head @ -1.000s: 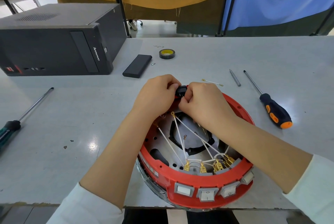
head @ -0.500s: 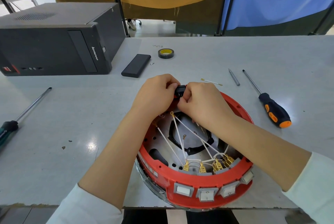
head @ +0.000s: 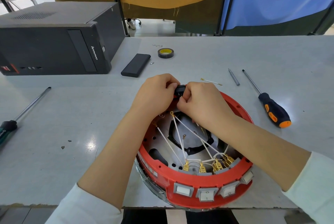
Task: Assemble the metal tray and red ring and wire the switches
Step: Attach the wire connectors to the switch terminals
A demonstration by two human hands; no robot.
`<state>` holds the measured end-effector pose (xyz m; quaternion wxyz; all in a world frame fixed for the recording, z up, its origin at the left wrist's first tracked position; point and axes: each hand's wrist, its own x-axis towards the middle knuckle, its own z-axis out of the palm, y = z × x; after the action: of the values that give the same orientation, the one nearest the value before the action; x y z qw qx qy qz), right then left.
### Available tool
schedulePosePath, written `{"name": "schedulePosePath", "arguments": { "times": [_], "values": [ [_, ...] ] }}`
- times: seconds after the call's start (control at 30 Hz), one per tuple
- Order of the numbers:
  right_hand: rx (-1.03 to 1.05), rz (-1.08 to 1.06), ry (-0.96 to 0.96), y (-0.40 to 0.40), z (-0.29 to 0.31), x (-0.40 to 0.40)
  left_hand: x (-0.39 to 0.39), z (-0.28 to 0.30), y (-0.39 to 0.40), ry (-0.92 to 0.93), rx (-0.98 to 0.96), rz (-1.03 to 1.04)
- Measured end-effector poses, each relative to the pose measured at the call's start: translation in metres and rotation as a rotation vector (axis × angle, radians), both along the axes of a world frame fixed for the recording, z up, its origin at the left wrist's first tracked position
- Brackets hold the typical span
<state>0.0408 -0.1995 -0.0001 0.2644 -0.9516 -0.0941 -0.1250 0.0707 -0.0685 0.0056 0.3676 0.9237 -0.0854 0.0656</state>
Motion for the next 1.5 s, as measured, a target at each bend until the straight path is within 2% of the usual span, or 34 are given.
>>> {"name": "schedulePosePath", "arguments": {
  "times": [1.1,1.5],
  "values": [
    [-0.069,0.036,-0.011,0.0007,-0.0004,-0.0009,0.0005,-0.0016,-0.0003,-0.016,0.009,-0.006],
    [-0.032,-0.009,0.008,-0.0006,-0.0021,0.0001,-0.0003,-0.0005,0.0001,-0.010,0.014,-0.003]
  ]
}}
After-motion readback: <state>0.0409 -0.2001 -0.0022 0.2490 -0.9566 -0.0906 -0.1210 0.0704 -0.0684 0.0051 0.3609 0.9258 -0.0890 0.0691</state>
